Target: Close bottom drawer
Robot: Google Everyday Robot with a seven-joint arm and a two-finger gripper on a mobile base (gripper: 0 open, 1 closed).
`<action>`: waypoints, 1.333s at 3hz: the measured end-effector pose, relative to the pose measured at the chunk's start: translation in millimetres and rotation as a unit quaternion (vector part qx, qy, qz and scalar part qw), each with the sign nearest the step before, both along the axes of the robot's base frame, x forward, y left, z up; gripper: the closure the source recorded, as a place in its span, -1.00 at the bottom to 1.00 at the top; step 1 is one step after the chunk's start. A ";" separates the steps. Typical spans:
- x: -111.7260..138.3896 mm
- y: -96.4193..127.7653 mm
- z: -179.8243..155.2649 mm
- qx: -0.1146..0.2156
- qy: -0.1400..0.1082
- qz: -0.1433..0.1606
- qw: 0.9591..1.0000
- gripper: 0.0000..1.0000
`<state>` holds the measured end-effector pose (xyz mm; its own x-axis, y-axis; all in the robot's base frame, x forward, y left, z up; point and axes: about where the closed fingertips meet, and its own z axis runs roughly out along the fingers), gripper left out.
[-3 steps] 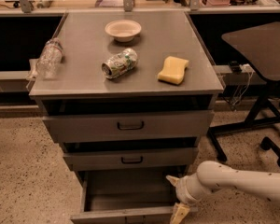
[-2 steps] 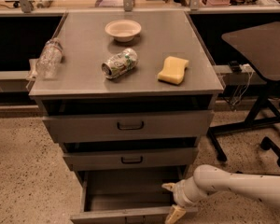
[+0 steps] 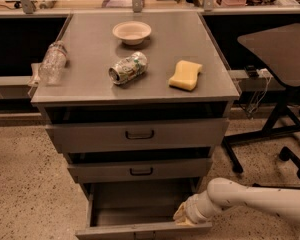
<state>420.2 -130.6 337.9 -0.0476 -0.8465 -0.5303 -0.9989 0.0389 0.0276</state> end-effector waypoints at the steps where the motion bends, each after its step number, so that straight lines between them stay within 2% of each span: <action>1: -1.4 1.8 -28.1 -0.001 0.017 -0.010 1.000 0.78; 2: -13.3 5.7 -75.4 -0.015 0.053 -0.019 0.998 1.00; 3: -22.9 15.5 -114.2 -0.019 0.057 -0.022 0.998 1.00; 4: -22.4 24.5 -144.1 -0.017 0.033 -0.030 0.999 1.00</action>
Offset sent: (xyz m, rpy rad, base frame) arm -0.0255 0.0086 -0.1300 -0.0662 0.1885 -0.0643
